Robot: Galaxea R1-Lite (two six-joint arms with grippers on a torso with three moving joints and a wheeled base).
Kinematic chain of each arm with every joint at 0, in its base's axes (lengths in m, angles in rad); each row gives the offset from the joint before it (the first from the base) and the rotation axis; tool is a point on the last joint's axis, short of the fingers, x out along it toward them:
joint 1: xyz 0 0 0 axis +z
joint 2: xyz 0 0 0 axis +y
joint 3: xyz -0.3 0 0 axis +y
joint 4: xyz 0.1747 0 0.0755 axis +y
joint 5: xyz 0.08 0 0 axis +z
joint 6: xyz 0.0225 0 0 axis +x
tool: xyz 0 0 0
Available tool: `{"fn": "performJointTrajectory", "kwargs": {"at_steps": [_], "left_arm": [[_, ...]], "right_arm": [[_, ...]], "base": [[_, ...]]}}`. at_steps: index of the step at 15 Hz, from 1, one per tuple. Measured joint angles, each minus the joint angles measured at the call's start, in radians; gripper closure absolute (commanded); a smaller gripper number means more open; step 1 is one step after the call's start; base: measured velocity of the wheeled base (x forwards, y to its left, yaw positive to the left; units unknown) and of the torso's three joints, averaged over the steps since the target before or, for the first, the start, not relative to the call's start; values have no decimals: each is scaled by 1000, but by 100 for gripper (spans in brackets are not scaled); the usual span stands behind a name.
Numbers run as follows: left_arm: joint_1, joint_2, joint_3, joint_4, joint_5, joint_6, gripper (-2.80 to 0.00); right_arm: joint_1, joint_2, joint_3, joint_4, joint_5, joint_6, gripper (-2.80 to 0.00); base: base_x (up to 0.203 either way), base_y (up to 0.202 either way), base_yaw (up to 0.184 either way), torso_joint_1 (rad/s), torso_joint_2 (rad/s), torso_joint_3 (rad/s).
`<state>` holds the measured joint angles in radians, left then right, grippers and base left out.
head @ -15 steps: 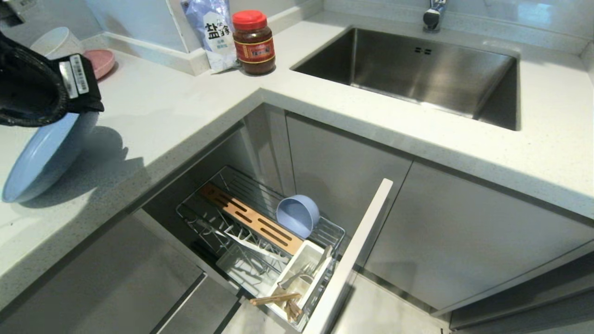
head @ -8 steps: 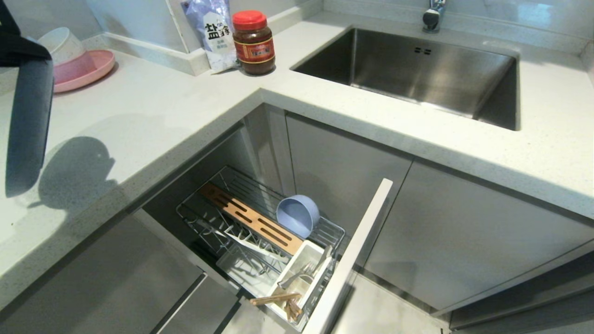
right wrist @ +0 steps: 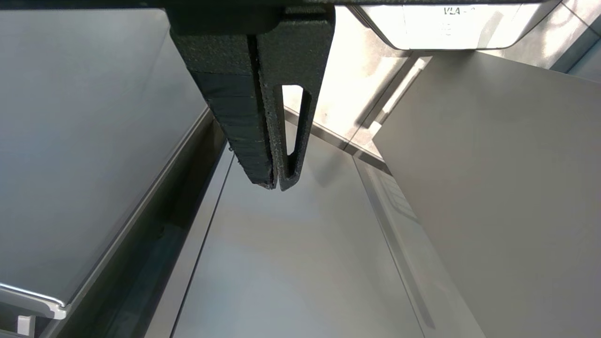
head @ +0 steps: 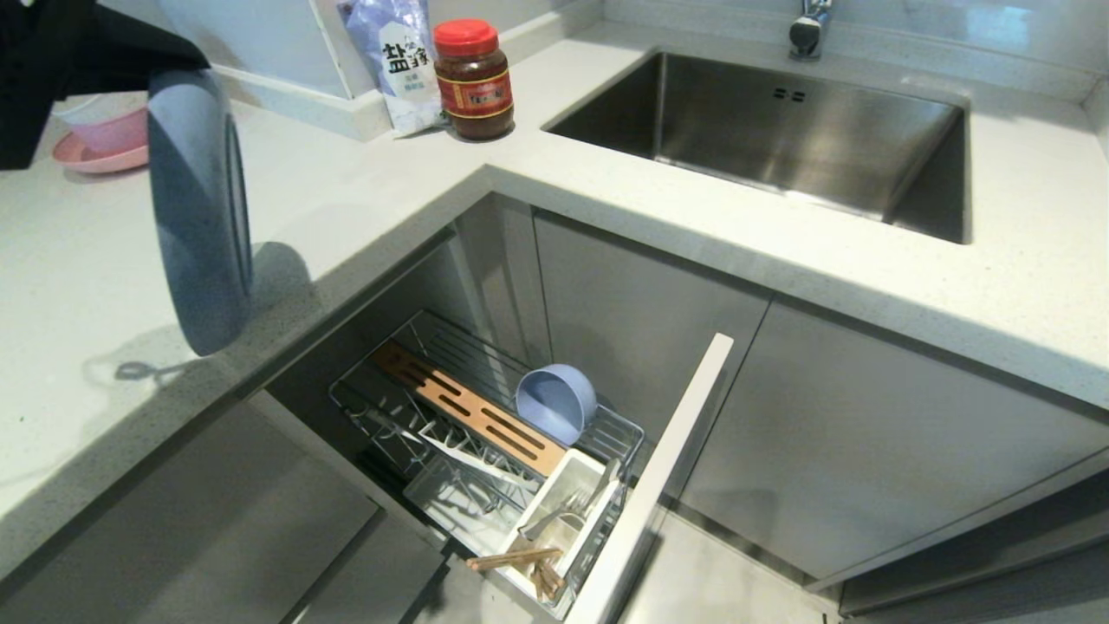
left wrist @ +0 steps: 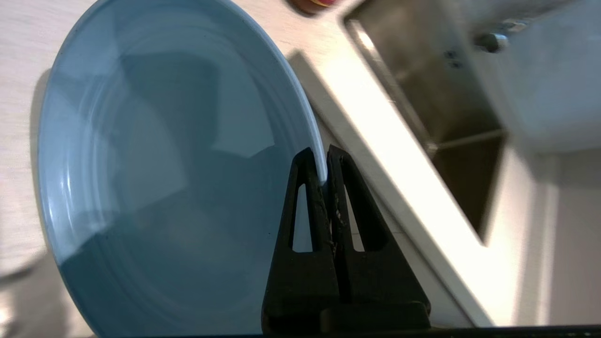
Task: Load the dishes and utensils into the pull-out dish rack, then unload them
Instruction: Pick up the plate and place it in the cupboard
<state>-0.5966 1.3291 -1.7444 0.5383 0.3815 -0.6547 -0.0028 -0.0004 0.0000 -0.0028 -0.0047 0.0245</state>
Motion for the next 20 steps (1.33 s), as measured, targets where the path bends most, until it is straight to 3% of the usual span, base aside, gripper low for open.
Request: {"fn": "performJointTrajectory", "kwargs": {"at_steps": [2,6,8,11,14,20], "left_arm": [[-59,1,67,-124,19,-14,0],[-198,10,164,-293,136,-27,0],[-283,27,216,-378,219,-24,0],[-389,104,269,-497,398,-21,0],[-447,202,326,-590,556,-23,0],[-459,331,458,-817,596,-53,0]], "right_arm": [[0,0,0,0,0,0,0],[0,0,0,0,0,0,0],[0,0,0,0,0,0,0],[0,0,0,0,0,0,0],[1,0,0,0,0,0,0],[1,0,0,0,0,0,0]], "base": [[0,0,0,0,0,0],[0,0,0,0,0,0],[0,0,0,0,0,0],[0,0,0,0,0,0],[0,0,0,0,0,0],[0,0,0,0,0,0]]}}
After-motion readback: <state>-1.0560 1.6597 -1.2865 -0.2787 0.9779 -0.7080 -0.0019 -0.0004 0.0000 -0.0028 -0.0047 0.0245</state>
